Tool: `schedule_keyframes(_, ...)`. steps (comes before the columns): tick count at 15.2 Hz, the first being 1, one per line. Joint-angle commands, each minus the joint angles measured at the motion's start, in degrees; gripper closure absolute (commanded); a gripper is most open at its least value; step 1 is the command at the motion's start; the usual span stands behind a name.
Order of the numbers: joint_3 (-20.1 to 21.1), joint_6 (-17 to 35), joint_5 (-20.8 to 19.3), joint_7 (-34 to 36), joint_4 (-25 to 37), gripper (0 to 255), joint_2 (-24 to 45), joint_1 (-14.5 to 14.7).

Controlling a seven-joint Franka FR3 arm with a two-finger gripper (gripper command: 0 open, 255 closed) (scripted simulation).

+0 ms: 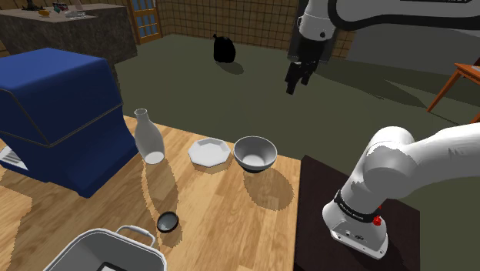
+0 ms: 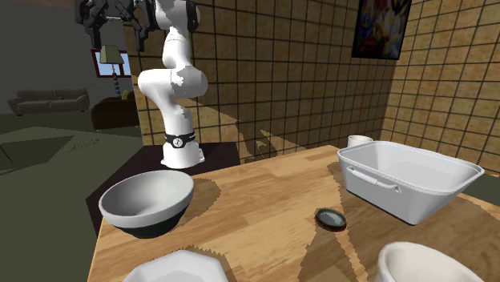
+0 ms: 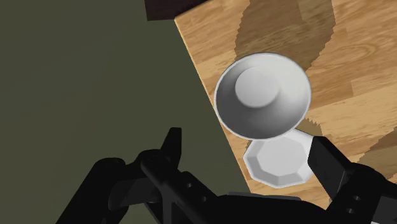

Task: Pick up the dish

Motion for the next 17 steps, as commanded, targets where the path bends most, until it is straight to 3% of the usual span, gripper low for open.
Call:
schedule_keyframes(1,0.00,0.00,0.00,0.00,0.00,0,0.00,0.00)
schedule_keyframes(9,6.90,6.69,5.12,8.15,-1.02,0,10.24,3.57)
schedule_keyframes(17,13.23,13.25,8.92,15.66,1.98,0,23.83,6.67)
